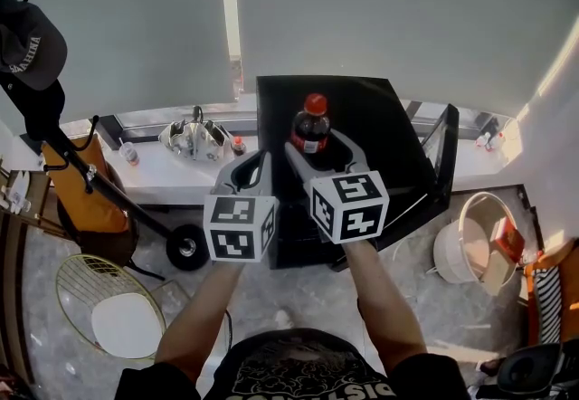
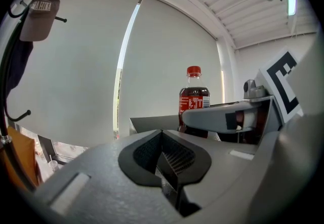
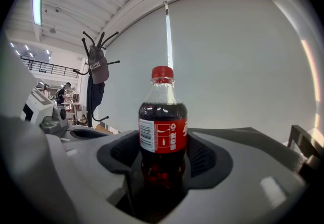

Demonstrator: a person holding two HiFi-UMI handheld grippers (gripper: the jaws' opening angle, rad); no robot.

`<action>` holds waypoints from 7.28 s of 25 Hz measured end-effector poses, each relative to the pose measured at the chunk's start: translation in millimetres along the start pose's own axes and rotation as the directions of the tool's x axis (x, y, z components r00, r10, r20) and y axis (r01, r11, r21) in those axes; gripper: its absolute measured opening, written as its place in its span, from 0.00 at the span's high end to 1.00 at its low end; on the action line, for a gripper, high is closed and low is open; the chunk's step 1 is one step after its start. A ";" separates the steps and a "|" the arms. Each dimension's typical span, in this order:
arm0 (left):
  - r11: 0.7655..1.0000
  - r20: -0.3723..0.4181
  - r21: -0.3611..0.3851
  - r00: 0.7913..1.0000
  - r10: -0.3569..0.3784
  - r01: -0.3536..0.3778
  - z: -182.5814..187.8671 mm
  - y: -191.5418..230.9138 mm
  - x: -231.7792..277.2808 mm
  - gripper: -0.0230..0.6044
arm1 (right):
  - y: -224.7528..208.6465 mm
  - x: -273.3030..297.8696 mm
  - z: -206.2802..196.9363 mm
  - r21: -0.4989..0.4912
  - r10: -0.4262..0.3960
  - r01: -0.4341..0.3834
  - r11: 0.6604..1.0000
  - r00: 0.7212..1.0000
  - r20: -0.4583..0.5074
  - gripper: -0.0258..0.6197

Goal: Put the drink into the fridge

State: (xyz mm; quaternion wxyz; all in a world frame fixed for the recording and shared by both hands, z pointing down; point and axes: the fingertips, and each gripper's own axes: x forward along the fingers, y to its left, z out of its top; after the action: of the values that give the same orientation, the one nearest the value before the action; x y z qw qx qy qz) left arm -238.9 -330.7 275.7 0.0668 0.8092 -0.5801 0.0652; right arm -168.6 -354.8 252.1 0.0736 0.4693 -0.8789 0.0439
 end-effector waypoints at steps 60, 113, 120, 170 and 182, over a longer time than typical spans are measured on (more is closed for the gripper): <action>0.998 -0.008 -0.020 0.998 0.058 -0.058 -96.4 -256.7 -101.6 0.96 | -52.1 -270.8 -121.6 0.010 0.072 -0.073 0.997 0.991 0.113 0.52; 0.997 -0.111 -0.029 0.991 0.071 -0.075 -387.6 -100.9 61.6 0.96 | -62.6 92.3 -444.3 0.012 0.088 -0.089 0.996 0.994 0.064 0.54; 0.996 -0.103 -0.037 0.992 0.071 -0.075 -384.4 -96.8 66.8 0.96 | -59.5 96.2 -445.9 -0.052 0.076 -0.074 0.996 0.996 0.051 0.54; 0.995 -0.141 -0.075 0.989 0.050 -0.061 -161.4 -175.0 -44.3 0.96 | -35.3 -153.6 -194.1 -0.021 0.018 -0.020 1.000 0.997 -0.075 0.85; 0.999 -0.108 -0.033 0.994 0.027 -0.030 -126.0 -244.3 -92.5 0.96 | -40.2 -252.3 -145.1 -0.034 0.012 -0.012 0.999 1.000 -0.014 0.93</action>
State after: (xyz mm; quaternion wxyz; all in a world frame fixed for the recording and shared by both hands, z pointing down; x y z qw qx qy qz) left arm -40.4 -143.8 374.6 0.1109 0.7948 -0.5883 0.0993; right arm 16.0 -149.5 352.4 0.0874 0.4623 -0.8818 0.0327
